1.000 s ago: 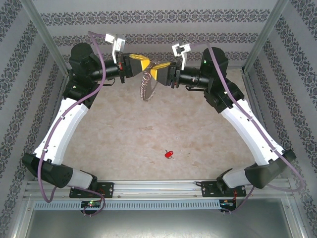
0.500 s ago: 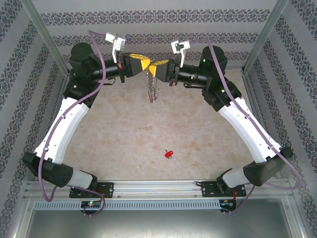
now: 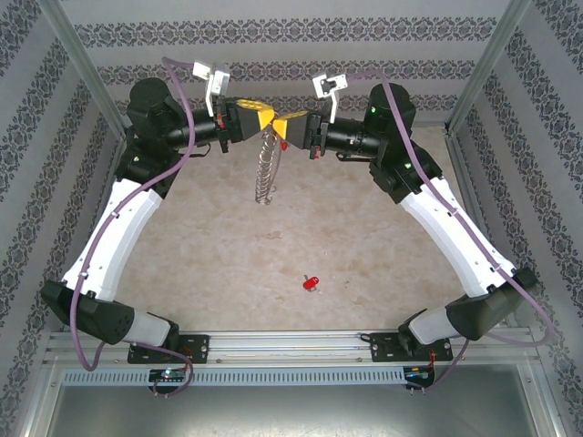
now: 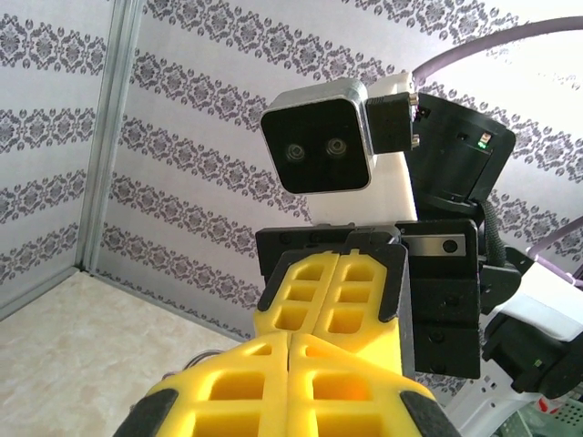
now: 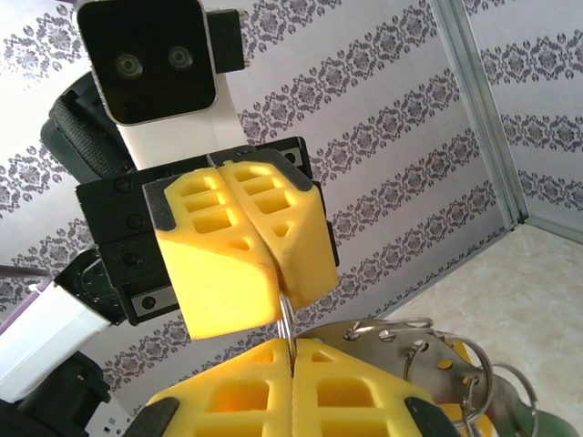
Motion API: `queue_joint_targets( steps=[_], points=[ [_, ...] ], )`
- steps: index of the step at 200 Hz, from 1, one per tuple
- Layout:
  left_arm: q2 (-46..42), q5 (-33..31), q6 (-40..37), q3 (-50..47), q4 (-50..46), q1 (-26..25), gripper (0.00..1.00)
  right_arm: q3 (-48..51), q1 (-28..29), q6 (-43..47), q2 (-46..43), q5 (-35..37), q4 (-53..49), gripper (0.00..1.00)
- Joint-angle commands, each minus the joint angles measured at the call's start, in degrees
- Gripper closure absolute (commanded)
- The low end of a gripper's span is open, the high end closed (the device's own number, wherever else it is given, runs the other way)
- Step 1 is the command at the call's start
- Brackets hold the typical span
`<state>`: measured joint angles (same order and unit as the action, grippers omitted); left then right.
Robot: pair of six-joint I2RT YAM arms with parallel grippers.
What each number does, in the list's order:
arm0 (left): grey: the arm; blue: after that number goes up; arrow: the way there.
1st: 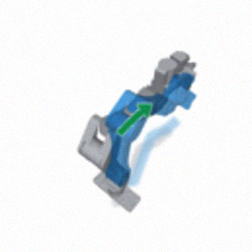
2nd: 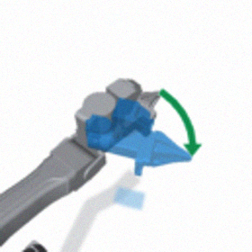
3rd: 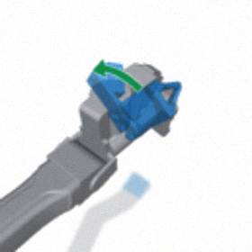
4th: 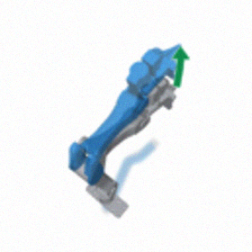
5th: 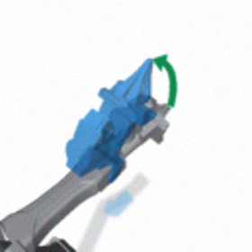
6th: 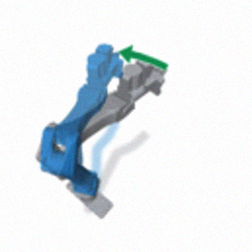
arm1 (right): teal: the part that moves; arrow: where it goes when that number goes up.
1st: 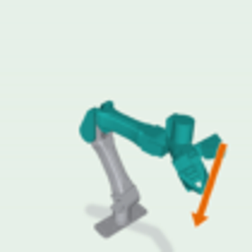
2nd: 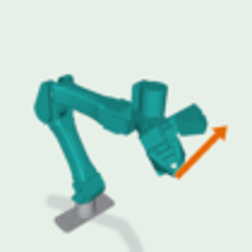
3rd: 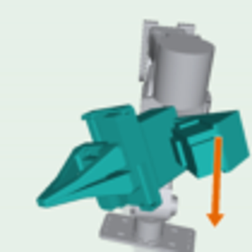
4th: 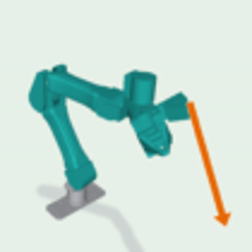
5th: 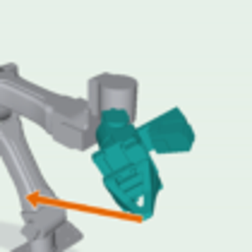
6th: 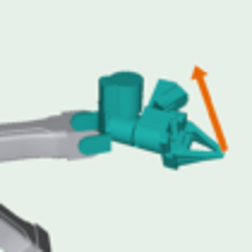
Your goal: Put the keys on the keyring
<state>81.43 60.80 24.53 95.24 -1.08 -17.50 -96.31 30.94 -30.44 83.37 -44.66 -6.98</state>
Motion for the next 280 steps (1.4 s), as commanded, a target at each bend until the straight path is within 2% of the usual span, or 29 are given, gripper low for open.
queue_joint_targets(
  steps=[1, 13, 29, 70, 115, 190, 244, 280],
  points=[
    [-1.95, -0.17, -6.62, 0.39, -9.1, 0.13, 0.85, -3.87, -0.35, 3.3, 0.84, -0.42, -2.48, 1.0],
    [-2.31, -1.44, -10.28, 1.49, -14.42, 0.18, 0.74, -5.91, -0.12, 7.88, 1.25, -0.06, -8.8, 1.0],
    [-2.78, -3.6, -15.19, 3.1, -20.95, 0.18, 0.64, -7.97, 0.34, 14.47, 1.17, 1.68, -16.0, 1.0],
    [-4.03, -8.82, -25.11, 7.66, -33.83, 0.14, 0.48, -9.81, 1.05, 29.91, 0.11, 4.97, -26.64, 1.0],
    [-5.81, -8.38, -35.68, 9.88, -42.26, -0.23, 0.54, -15.5, 1.14, 40.31, 2.27, 6.47, -36.87, 1.0],
    [-3.6, -5.27, -35.2, 10.37, -40.11, -2.94, 0.5, -21.95, 1.82, 51.75, 3.88, 5.38, -47.84, 1.0],
    [-1.1, -4.89, -38.14, 11.26, -39.51, -5.95, 0.5, -24.78, 2.78, 53.4, 5.46, 4.79, -51.19, 1.0],
    [0.13, -5.11, -39.51, 11.56, -40.34, -6.93, 0.54, -25.72, 3.36, 54.32, 6.05, 5.25, -52.42, 1.0]
  ],
)
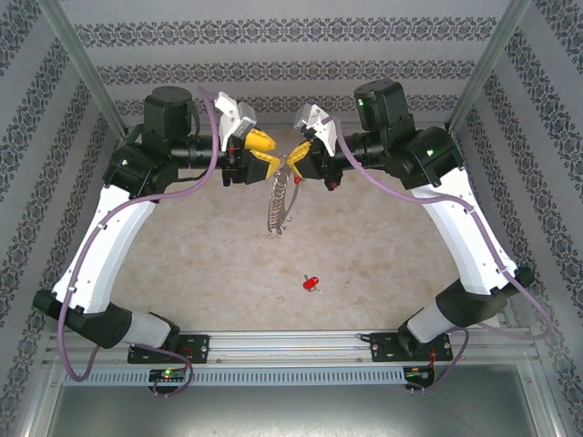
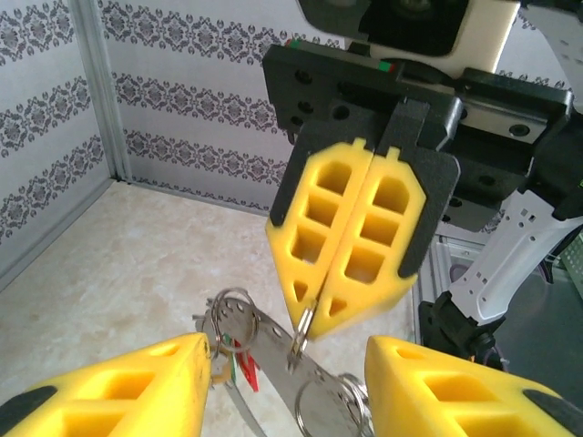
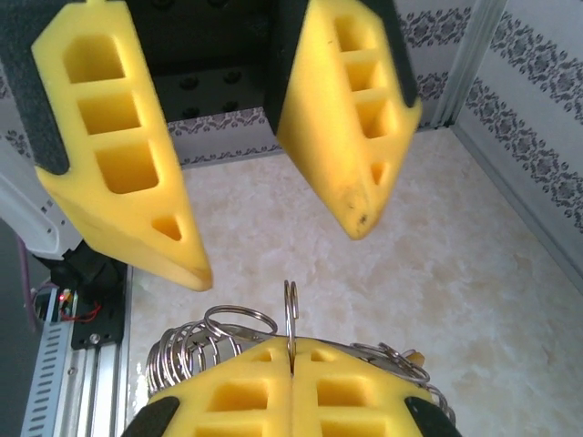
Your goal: Put the keys on the keyring
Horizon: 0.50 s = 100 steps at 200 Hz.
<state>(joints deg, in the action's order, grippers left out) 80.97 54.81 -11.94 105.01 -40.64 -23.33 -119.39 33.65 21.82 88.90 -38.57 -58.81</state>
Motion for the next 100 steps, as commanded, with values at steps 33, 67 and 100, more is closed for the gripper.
queue_joint_targets(
  steps=[33, 67, 100],
  points=[
    [0.6, 0.36, -3.91, 1.18, -1.57, -1.78, 0.58, -3.91, 1.02, 2.17, 1.2, -1.15, -1.0, 1.0],
    [-0.01, -0.56, -5.19, -0.52, -2.95, -1.93, 0.66, -4.84, 1.46, 2.29, 1.97, -1.51, -1.22, 1.0],
    [-0.12, -1.14, -5.22, -1.39, -3.2, -1.99, 0.72, -5.59, 1.72, 2.96, 2.42, -1.25, -1.98, 1.0]
  ],
)
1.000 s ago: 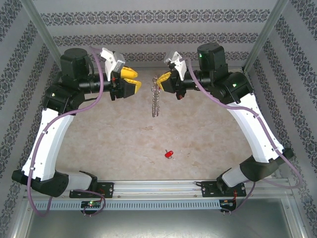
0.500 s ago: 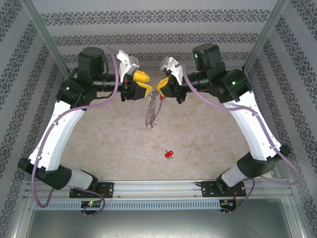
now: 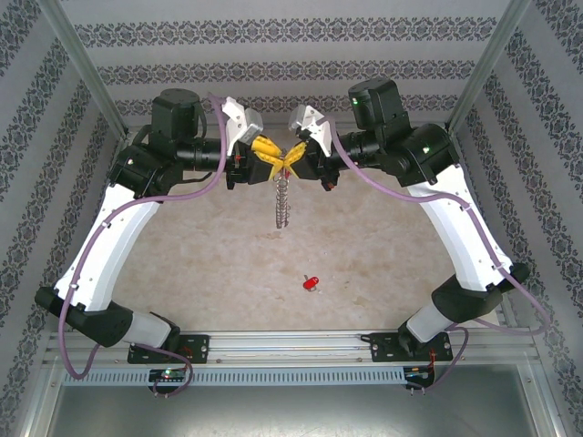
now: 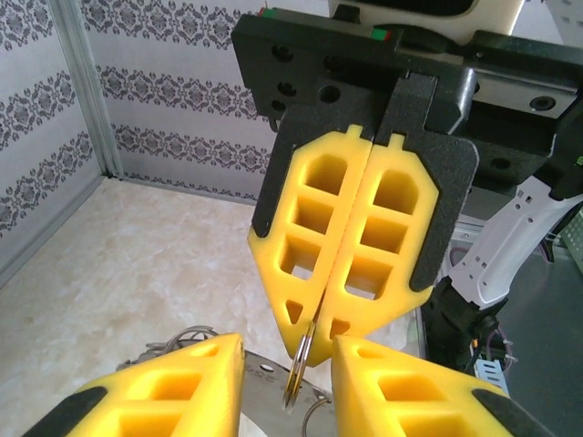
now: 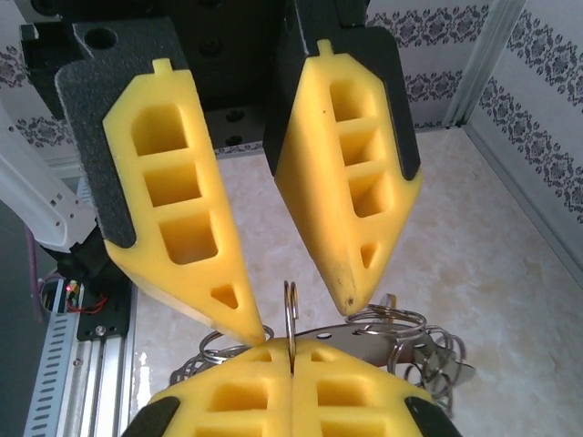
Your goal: Put the keys on the keyring
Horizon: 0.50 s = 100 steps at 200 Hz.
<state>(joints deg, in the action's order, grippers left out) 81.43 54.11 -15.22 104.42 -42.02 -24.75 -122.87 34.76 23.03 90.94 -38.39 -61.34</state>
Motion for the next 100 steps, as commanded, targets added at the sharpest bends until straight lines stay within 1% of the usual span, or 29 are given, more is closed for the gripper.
queue_joint_targets(
  steps=[1, 41, 57, 100],
  points=[
    [-0.57, -0.42, -1.97, -0.75, -1.88, -0.57, 0.72, -2.11, 0.63, 1.76, 0.39, -1.42, 0.54, 1.0],
    [-0.66, -0.93, -2.33, -0.84, -2.19, -0.67, 0.89, -2.38, 0.81, 2.41, 0.24, -0.83, -0.31, 1.0],
    [-0.6, -0.91, -2.35, -0.89, -2.19, -0.79, 1.0, -2.38, 0.94, 2.59, 0.05, -0.55, -0.36, 1.0],
    [-0.91, -0.43, -1.7, -0.92, -1.26, -0.81, 1.0, -1.35, 1.18, 1.67, -0.73, 0.36, 0.96, 0.99]
  ],
)
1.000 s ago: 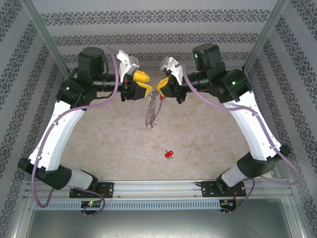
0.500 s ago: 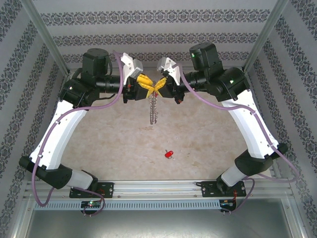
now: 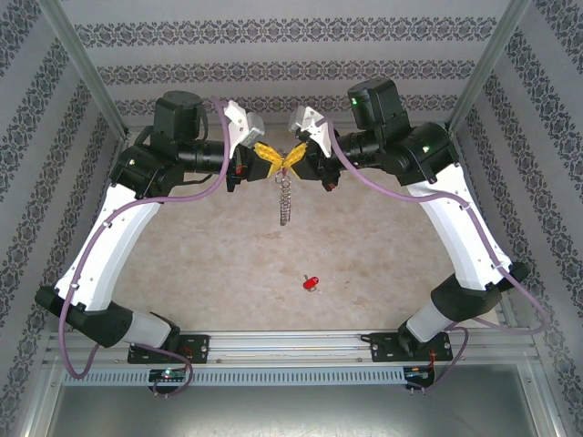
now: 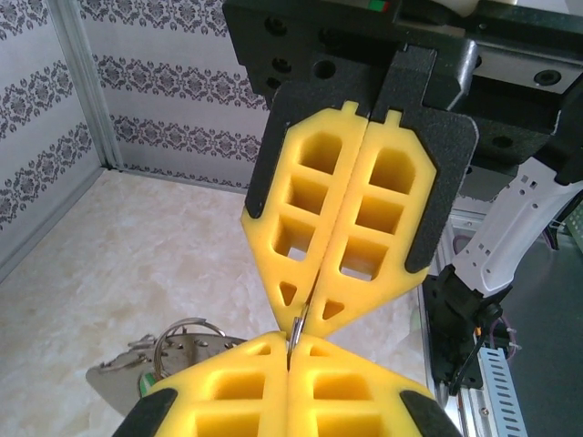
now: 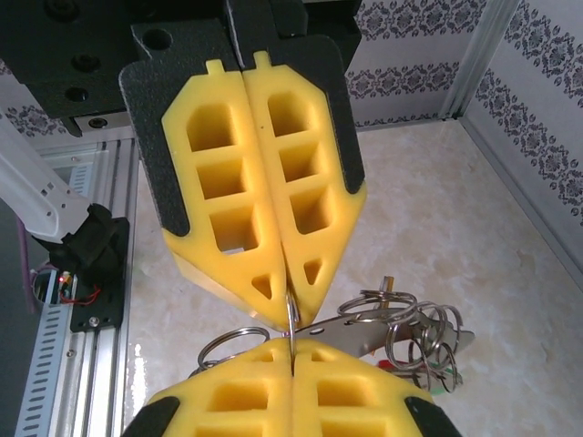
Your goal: Put the keys on the keyring
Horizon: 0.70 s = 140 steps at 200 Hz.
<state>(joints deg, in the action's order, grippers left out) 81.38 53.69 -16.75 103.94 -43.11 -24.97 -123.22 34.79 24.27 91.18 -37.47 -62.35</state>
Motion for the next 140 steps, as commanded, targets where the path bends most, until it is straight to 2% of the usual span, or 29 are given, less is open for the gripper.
queue_joint_targets(
  steps=[1, 19, 40, 57, 95, 140],
  points=[
    [-0.87, 0.0, -0.1, -0.47, -0.11, -0.56, 1.0, -0.85, 1.16, 0.47, -1.03, -0.39, 2.1, 0.97],
    [-1.77, 0.67, 2.03, -1.73, 2.95, -0.49, 1.0, 2.76, 1.16, -1.65, -3.02, 1.42, 5.37, 0.66],
    [-3.04, 1.37, 5.01, -3.68, 7.51, -0.1, 1.0, 7.56, 0.19, -5.66, -5.92, 1.95, 9.48, 0.47],
    [-3.7, 2.01, 7.03, -4.9, 10.11, 0.1, 1.0, 12.47, -1.84, -10.39, -8.82, 1.91, 13.52, 0.44],
    [-5.34, 3.6, 12.07, -8.35, 16.76, 0.68, 1.0, 27.25, -8.04, -24.0, -17.97, -0.86, 30.02, 0.44],
    [-6.15, 5.35, 17.02, -11.22, 23.85, 1.44, 1.0, 35.45, -9.82, -30.26, -22.64, 0.57, 35.42, 0.47]
  ],
)
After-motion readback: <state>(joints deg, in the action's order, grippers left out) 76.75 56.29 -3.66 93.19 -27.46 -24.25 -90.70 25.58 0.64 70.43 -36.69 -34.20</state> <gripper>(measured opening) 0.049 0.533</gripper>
